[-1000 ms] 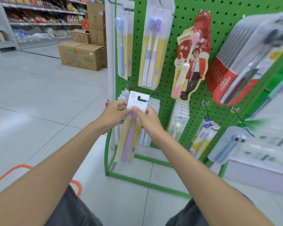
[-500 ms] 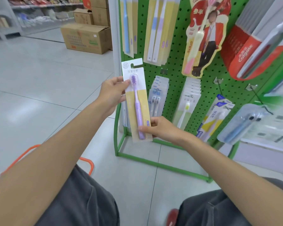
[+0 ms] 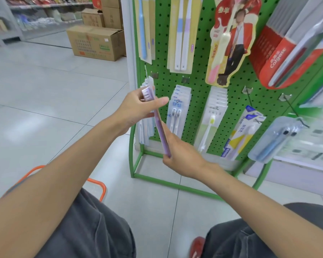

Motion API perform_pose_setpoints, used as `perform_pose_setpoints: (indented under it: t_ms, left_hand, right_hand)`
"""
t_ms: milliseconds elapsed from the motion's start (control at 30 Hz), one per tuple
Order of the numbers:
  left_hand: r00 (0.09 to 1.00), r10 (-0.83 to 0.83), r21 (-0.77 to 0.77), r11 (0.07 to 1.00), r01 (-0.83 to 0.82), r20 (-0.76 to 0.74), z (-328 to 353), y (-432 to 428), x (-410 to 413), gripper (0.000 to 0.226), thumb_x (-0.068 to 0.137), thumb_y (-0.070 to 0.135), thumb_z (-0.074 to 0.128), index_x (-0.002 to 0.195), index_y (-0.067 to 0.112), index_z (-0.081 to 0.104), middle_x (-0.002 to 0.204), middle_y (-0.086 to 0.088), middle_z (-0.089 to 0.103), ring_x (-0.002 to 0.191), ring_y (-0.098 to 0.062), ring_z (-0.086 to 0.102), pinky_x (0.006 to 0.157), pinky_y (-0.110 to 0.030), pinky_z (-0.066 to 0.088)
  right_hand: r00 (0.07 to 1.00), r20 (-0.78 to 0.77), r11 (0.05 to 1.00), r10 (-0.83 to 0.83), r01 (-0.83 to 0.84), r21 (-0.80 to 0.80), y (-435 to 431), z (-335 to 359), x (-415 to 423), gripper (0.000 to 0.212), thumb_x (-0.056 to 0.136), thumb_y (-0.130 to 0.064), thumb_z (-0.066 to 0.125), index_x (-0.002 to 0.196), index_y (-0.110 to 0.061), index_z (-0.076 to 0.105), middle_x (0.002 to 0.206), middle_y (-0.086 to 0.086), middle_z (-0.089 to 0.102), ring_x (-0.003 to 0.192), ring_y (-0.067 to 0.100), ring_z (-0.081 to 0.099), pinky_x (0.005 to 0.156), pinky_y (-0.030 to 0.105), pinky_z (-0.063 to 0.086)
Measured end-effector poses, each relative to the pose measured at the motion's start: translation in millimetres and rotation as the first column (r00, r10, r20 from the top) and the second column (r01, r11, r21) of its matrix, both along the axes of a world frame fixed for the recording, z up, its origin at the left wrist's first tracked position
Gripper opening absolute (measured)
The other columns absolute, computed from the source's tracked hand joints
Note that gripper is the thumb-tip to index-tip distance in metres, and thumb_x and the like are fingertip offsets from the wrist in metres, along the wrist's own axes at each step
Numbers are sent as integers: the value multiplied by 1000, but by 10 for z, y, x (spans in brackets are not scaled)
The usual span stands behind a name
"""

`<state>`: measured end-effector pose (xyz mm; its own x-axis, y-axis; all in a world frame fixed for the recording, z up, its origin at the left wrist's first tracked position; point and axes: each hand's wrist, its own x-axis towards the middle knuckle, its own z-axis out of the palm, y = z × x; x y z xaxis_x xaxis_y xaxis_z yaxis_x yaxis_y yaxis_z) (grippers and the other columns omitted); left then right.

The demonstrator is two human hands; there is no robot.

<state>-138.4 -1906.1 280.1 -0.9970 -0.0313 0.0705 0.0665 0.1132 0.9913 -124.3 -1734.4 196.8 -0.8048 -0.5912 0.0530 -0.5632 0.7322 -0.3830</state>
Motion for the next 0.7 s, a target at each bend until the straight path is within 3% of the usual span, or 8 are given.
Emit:
perform_pose_setpoints:
  t_ms: [67,133,233,333,400,533,700]
  left_hand:
    - [1000,-1,12,1000,1,8,-3,-16,2,38,88,15,72,122,21,57,105,-4,65,95,-12,65,76,-26,58]
    - [1000,-5,15,1000,5,5,-6,-30,6,49,91,1,63,135,18,48,109,-3,69,95,-15,68,72,-28,59]
    - [1000,-6,25,1000,6,-5,-2,-13,22,39,95,-5,53,125,19,51,109,-2,69,91,-18,71,70,-31,60]
    - [998,-61,90,994,59,26,10,24,34,34,94,-6,53,116,19,58,111,-3,71,95,-21,72,74,-36,60]
    - [992,-119,131,985,112,44,26,65,67,34,93,-8,53,113,19,60,107,-2,73,93,-21,72,73,-35,61]
    - [978,-205,98,975,201,41,45,158,158,36,92,-7,55,115,20,61,106,1,74,96,-21,72,76,-37,60]
    - [976,-213,21,977,214,-37,142,201,264,28,91,-4,58,107,18,65,99,6,76,89,-18,73,70,-30,60]
  right_hand:
    - [1000,25,1000,3,-3,1,8,15,5,93,92,-30,56,153,-34,-14,136,2,46,81,22,59,69,40,51]
    - [981,196,990,4,24,-140,24,103,31,87,93,-50,55,154,-34,-5,129,-12,47,84,12,58,77,34,49]
    - [931,364,900,-25,180,-398,59,280,-43,65,95,-59,45,151,-33,23,113,-20,56,95,4,58,84,32,47]
    - [895,437,726,-85,356,-589,78,440,-186,42,99,-48,45,129,-21,55,103,-10,66,82,6,61,80,31,47]
    - [888,453,628,-76,396,-670,86,545,-241,24,99,-34,52,110,-17,65,94,-6,69,77,9,60,75,30,47]
    - [899,438,550,-2,367,-750,153,670,-248,19,97,-23,58,85,-13,68,83,5,70,74,17,59,67,28,47]
    - [885,437,506,160,306,-806,295,752,-171,23,90,-16,66,68,-14,67,65,2,63,59,12,53,62,24,42]
